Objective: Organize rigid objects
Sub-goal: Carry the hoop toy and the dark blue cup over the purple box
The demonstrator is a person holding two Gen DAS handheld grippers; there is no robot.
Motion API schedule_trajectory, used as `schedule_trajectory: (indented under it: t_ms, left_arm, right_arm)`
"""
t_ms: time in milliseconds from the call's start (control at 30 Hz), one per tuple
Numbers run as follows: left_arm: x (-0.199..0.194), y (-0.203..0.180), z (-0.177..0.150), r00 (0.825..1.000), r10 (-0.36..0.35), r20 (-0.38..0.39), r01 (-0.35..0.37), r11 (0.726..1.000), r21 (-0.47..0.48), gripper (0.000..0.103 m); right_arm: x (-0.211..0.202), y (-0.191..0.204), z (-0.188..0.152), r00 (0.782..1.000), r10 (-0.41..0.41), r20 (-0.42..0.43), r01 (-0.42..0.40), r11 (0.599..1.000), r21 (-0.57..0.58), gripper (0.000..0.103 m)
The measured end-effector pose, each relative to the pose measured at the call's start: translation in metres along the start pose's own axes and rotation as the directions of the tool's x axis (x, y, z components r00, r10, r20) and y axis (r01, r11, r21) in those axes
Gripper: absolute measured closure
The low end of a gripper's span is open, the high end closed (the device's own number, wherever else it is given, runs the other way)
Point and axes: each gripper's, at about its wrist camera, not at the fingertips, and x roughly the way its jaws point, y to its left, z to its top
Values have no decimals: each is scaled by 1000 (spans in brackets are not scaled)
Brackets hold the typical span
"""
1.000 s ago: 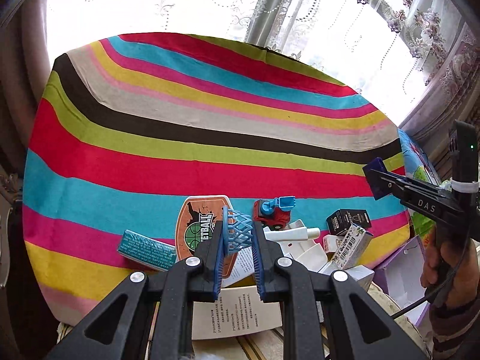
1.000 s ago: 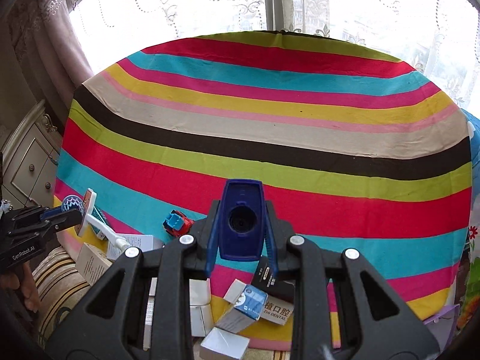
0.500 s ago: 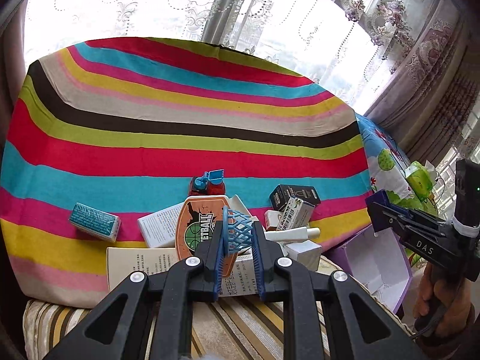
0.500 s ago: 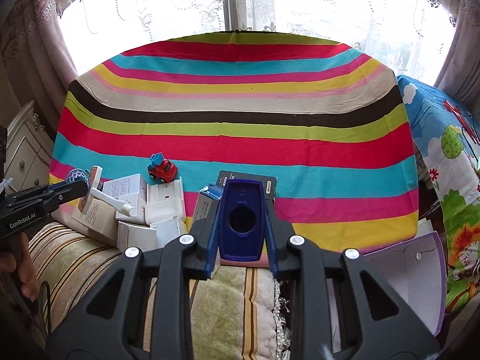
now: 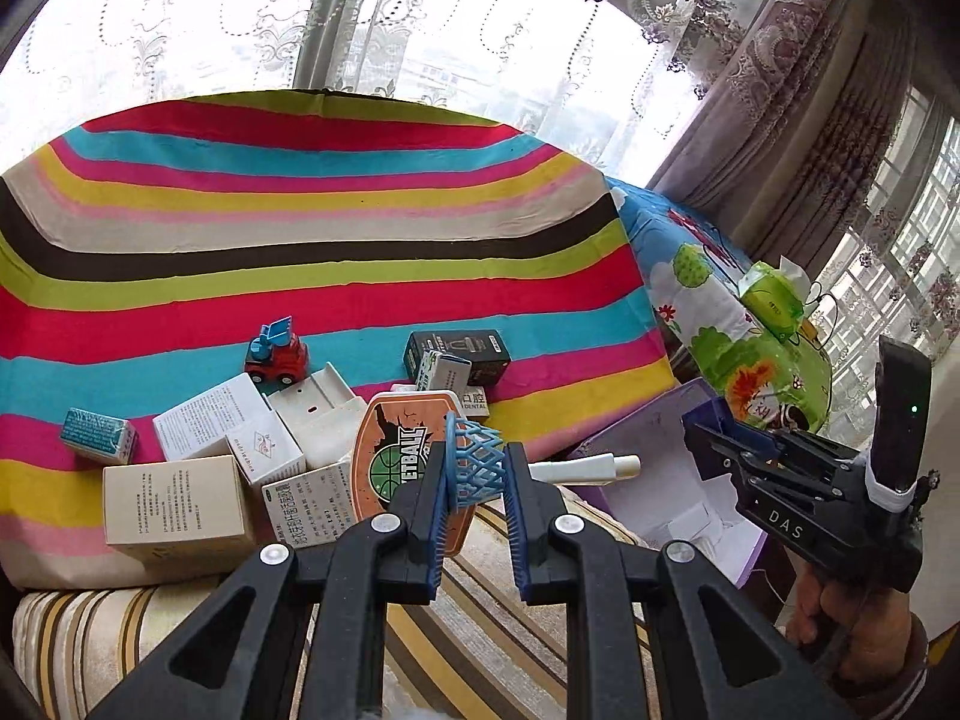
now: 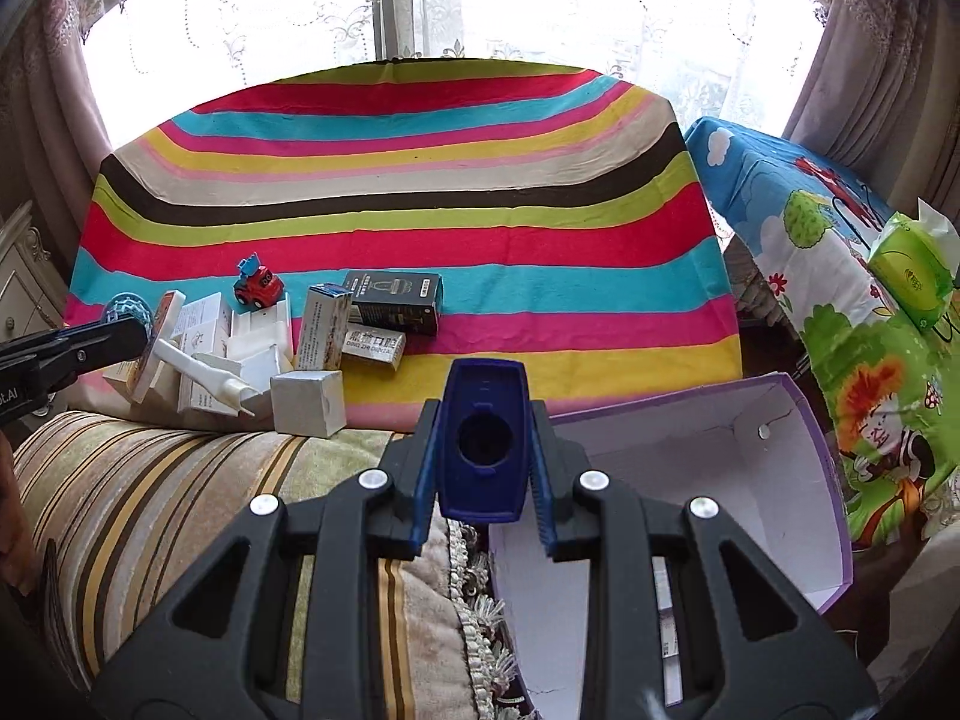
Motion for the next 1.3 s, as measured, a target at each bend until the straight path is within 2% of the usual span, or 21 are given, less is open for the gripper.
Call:
schedule_trajectory:
  t_ms: [633, 1300]
  left_arm:
    - [48, -92, 0, 987, -98, -129, 120, 977, 174, 85]
    - [85, -146, 8, 972, -128, -197, 180, 945, 273, 85]
  right_arm:
    - [1, -68, -25, 984, -174, -40, 177, 978, 109, 72]
    - [-4, -103, -29, 957, -288, -47, 292, 941, 172, 72]
